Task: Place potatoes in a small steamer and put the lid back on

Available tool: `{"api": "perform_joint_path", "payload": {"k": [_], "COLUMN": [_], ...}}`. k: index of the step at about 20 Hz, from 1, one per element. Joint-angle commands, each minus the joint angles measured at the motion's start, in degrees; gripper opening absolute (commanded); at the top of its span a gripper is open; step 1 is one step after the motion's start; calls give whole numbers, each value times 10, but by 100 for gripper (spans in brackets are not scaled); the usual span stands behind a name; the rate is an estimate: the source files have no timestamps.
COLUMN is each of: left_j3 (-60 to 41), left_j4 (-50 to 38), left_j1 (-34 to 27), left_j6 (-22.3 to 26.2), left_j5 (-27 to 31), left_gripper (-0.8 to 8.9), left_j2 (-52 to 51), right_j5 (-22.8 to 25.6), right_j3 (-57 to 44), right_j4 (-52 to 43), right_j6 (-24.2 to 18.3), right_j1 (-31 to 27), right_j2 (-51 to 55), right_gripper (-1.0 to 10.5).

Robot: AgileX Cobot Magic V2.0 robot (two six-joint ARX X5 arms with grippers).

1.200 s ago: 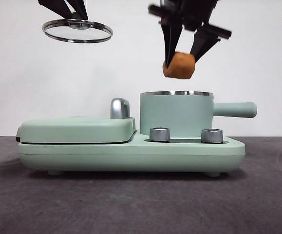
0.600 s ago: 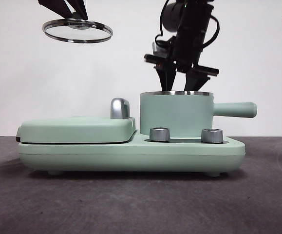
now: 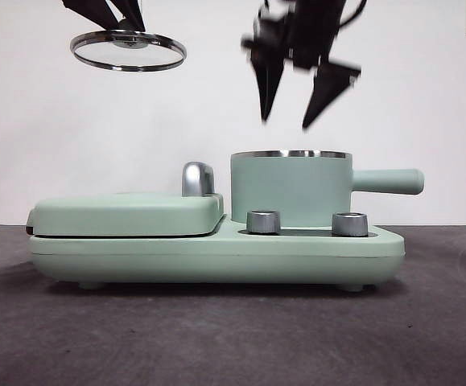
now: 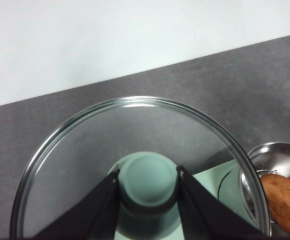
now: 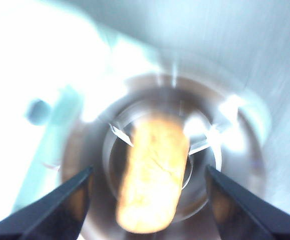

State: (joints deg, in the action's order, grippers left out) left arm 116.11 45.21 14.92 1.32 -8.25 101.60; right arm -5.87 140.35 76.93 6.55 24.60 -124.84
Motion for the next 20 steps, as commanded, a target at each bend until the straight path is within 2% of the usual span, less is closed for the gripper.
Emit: {"api": "perform_joint_path", "payload": {"k": [1, 4, 7, 10, 11, 15, 18, 20], "left_j3": [21, 21, 21, 21, 21, 21, 21, 21], "left_j4": [-13, -9, -9, -11, -11, -11, -11, -13], "left_j1": [2, 2, 2, 11, 16, 35, 59, 81], "left_j6": [-6, -6, -6, -7, -7, -10, -10, -10], "left_j5": [-1, -1, -1, -1, -1, -2, -2, -2], "left_gripper": [86, 86, 86, 86, 86, 86, 86, 86], "left_j2": [-2, -2, -2, -1, 0, 3, 7, 12], "right_j5": [1, 33, 80, 155, 164, 123, 119, 121], "right_j3": [12, -74, -232, -392, -445, -585, -689, -757], "right_j4": [47, 48, 47, 44, 16, -93, -149, -184], "right_j6": [-10, -10, -13, -13, -11, 34, 82, 96], "right_j1": [10, 21, 39, 59, 64, 80, 94, 112], "right_j2": [24, 113, 235, 348, 387, 500, 591, 655], "right_gripper": [350, 399, 435, 435, 435, 435, 435, 434]}}
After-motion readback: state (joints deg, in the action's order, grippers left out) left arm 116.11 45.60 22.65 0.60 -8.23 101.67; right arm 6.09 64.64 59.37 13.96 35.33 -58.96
